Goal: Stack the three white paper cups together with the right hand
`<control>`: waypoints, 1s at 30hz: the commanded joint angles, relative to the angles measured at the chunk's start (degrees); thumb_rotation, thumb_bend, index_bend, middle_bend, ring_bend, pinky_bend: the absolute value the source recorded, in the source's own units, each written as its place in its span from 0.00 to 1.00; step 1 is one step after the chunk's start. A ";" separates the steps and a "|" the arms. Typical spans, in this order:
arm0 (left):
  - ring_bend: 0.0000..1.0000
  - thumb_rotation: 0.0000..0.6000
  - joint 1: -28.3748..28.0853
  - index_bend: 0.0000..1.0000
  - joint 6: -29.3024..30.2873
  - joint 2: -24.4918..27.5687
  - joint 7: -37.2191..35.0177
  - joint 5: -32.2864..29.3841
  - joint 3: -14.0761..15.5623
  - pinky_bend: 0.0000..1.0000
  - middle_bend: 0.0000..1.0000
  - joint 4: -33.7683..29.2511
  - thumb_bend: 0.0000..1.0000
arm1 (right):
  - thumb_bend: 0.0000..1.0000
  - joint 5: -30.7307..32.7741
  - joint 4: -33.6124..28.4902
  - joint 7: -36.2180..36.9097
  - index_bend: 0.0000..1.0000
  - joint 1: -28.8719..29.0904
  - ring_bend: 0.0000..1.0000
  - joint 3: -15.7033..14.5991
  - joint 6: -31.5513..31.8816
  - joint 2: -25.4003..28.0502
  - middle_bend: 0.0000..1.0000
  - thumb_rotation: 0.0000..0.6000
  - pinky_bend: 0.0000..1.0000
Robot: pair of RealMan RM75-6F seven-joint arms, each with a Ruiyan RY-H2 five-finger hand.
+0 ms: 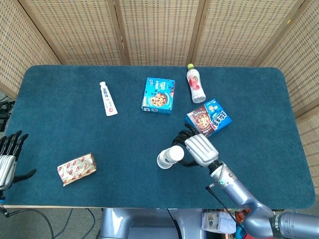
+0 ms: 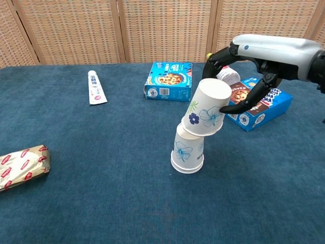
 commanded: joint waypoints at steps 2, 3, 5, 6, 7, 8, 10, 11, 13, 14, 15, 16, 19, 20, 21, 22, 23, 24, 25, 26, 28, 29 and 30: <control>0.00 1.00 -0.12 0.00 -0.22 -0.02 0.09 -0.18 -0.05 0.00 0.00 0.01 0.11 | 0.47 0.06 0.85 -0.73 0.46 0.11 0.26 -0.04 0.14 -1.31 0.46 1.00 0.10; 0.00 1.00 -0.12 0.00 -0.20 -0.03 0.11 -0.21 -0.08 0.00 0.00 0.00 0.11 | 0.47 0.18 1.02 -1.01 0.46 0.24 0.26 0.01 0.08 -1.70 0.46 1.00 0.10; 0.00 1.00 -0.10 0.00 -0.18 -0.01 0.05 -0.25 -0.10 0.00 0.00 -0.01 0.11 | 0.47 0.53 1.30 -1.43 0.46 0.45 0.26 0.11 -0.08 -2.32 0.46 1.00 0.10; 0.00 1.00 -0.09 0.00 -0.17 0.03 -0.03 -0.28 -0.12 0.00 0.00 -0.01 0.11 | 0.47 0.79 1.43 -1.62 0.46 0.56 0.26 0.17 -0.21 -2.62 0.46 1.00 0.10; 0.00 1.00 -0.08 0.00 -0.17 0.08 -0.13 -0.29 -0.11 0.00 0.00 -0.01 0.11 | 0.47 1.08 1.57 -1.84 0.46 0.67 0.26 0.23 -0.34 -2.90 0.45 1.00 0.10; 0.00 1.00 -0.06 0.00 -0.15 0.11 -0.28 -0.29 -0.12 0.00 0.00 -0.01 0.11 | 0.47 1.50 1.76 -2.13 0.46 0.81 0.26 0.31 -0.52 -3.24 0.45 1.00 0.10; 0.00 1.00 0.01 0.00 -0.01 0.20 -0.51 -0.30 -0.16 0.00 0.00 0.04 0.11 | 0.47 2.22 1.91 -2.57 0.46 0.99 0.26 0.35 -0.84 -3.70 0.45 1.00 0.10; 0.00 1.00 0.03 0.00 0.01 0.24 -0.63 -0.32 -0.17 0.00 0.00 0.06 0.11 | 0.47 2.46 1.91 -2.71 0.46 1.06 0.26 0.35 -0.98 -3.83 0.45 1.00 0.10; 0.00 1.00 0.01 0.00 -0.02 0.30 -0.79 -0.35 -0.21 0.00 0.00 0.08 0.11 | 0.47 2.71 1.99 -3.20 0.46 1.20 0.26 0.34 -1.09 -4.10 0.45 1.00 0.10; 0.00 1.00 0.00 0.00 -0.05 0.32 -0.85 -0.35 -0.20 0.00 0.00 0.09 0.11 | 0.47 2.78 2.06 -3.44 0.46 1.25 0.26 0.36 -1.07 -4.24 0.45 1.00 0.10; 0.00 1.00 0.00 0.00 -0.05 0.35 -0.89 -0.31 -0.19 0.00 0.00 0.09 0.11 | 0.47 2.87 2.12 -3.65 0.46 1.31 0.26 0.39 -1.06 -4.39 0.45 1.00 0.10; 0.00 1.00 0.01 0.00 -0.02 0.38 -0.93 -0.27 -0.17 0.00 0.00 0.09 0.11 | 0.47 3.06 2.21 -3.89 0.46 1.40 0.26 0.45 -1.06 -4.61 0.45 1.00 0.10; 0.00 1.00 0.07 0.00 0.11 0.43 -1.06 -0.17 -0.14 0.00 0.00 0.10 0.11 | 0.47 3.54 2.42 -4.43 0.46 1.62 0.26 0.62 -1.10 -5.14 0.45 1.00 0.10; 0.00 1.00 0.08 0.00 0.12 0.43 -1.07 -0.16 -0.14 0.00 0.00 0.08 0.11 | 0.47 3.64 2.47 -4.59 0.46 1.68 0.26 0.66 -1.10 -5.28 0.44 1.00 0.10; 0.00 1.00 0.08 0.00 0.12 0.45 -1.11 -0.18 -0.15 0.00 0.00 0.08 0.11 | 0.47 3.71 2.49 -4.78 0.45 1.75 0.26 0.66 -1.11 -5.41 0.43 1.00 0.10; 0.00 1.00 0.07 0.00 0.11 0.46 -1.14 -0.19 -0.16 0.00 0.00 0.07 0.11 | 0.47 3.75 2.49 -4.90 0.43 1.80 0.26 0.67 -1.14 -5.48 0.41 1.00 0.10; 0.00 1.00 0.05 0.00 0.08 0.47 -1.17 -0.20 -0.17 0.00 0.00 0.07 0.11 | 0.47 3.76 2.49 -5.10 0.42 1.88 0.26 0.62 -1.23 -5.53 0.38 1.00 0.10; 0.00 1.00 0.05 0.00 0.05 0.48 -1.22 -0.22 -0.17 0.00 0.00 0.09 0.11 | 0.47 3.75 2.46 -5.20 0.38 1.95 0.26 0.55 -1.39 -5.53 0.33 1.00 0.10; 0.00 1.00 0.06 0.00 0.05 0.51 -1.28 -0.22 -0.17 0.00 0.00 0.07 0.11 | 0.47 3.83 2.34 -5.19 0.35 2.04 0.25 0.44 -1.74 -5.41 0.29 1.00 0.10; 0.00 1.00 0.05 0.00 0.04 0.53 -1.30 -0.23 -0.18 0.00 0.00 0.08 0.11 | 0.47 3.94 2.24 -5.19 0.34 2.08 0.25 0.36 -1.95 -5.35 0.28 1.00 0.10; 0.00 1.00 0.04 0.00 0.01 0.55 -1.37 -0.20 -0.16 0.00 0.00 0.11 0.11 | 0.47 3.96 2.20 -5.35 0.32 2.13 0.24 0.37 -1.92 -5.37 0.25 1.00 0.10; 0.00 1.00 0.03 0.00 0.00 0.56 -1.36 -0.19 -0.16 0.00 0.00 0.08 0.11 | 0.47 3.87 2.27 -5.47 0.31 2.13 0.23 0.38 -1.79 -5.47 0.24 1.00 0.10; 0.00 1.00 0.02 0.00 0.00 0.58 -1.33 -0.20 -0.17 0.00 0.00 0.06 0.11 | 0.47 3.78 2.32 -5.57 0.31 2.14 0.23 0.35 -1.72 -5.54 0.23 1.00 0.10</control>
